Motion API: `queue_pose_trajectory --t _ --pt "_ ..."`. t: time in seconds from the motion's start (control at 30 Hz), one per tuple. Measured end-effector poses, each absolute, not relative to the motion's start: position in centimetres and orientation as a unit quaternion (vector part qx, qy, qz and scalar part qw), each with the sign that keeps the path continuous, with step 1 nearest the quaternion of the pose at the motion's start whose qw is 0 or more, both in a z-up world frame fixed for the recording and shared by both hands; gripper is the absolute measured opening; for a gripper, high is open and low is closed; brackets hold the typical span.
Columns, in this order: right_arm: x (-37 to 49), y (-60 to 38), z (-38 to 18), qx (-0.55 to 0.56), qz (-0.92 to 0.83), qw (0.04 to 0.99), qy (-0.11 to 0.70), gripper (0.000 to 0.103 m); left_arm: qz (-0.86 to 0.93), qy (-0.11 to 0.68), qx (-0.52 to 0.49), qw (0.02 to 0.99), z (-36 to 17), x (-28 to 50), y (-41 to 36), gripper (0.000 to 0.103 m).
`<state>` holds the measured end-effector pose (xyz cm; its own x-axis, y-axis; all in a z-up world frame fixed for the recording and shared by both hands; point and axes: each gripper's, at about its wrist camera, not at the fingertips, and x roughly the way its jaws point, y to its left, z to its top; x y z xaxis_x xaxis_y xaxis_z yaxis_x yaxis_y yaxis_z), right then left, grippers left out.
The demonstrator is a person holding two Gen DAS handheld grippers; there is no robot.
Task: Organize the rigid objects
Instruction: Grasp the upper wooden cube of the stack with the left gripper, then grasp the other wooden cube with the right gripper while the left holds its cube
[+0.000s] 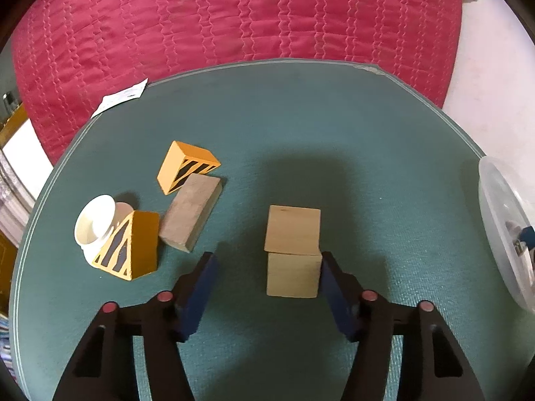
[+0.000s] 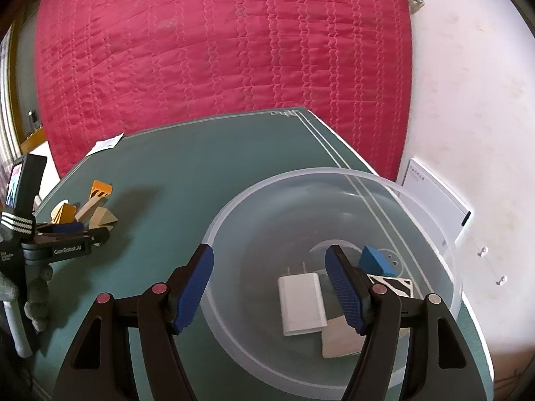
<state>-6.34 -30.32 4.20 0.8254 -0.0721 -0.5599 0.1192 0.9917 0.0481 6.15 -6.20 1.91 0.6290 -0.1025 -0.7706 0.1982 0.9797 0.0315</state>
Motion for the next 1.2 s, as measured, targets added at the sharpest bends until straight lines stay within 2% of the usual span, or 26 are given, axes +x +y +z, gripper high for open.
queue_pose_trajectory --t 0.07,0.13,0.63,1.03,1.2 --pt "-6.4 -30.0 4.2 0.038 -0.046 0.955 0.292 0.071 -0.098 0.42 0.058 0.9 2.0 6.0 -6.5 0.049" --pt "-6.4 -29.7 4.2 0.036 -0.042 0.955 0.292 0.071 -0.109 0.416 0.064 0.9 2.0 5.6 -6.8 0.031" --pt "-4.7 -24.9 5.9 0.033 0.049 0.948 0.312 0.071 -0.12 0.408 0.051 0.903 2.9 2.6 -3.8 0.031" --pt "1.2 -16.6 4.2 0.038 0.158 0.905 0.393 0.07 -0.081 0.4 0.026 0.913 3.5 1.1 0.2 0.031" --pt "3.9 -13.8 2.7 0.038 0.171 0.891 0.419 0.066 -0.07 0.399 0.017 0.914 3.3 0.9 1.6 0.031"
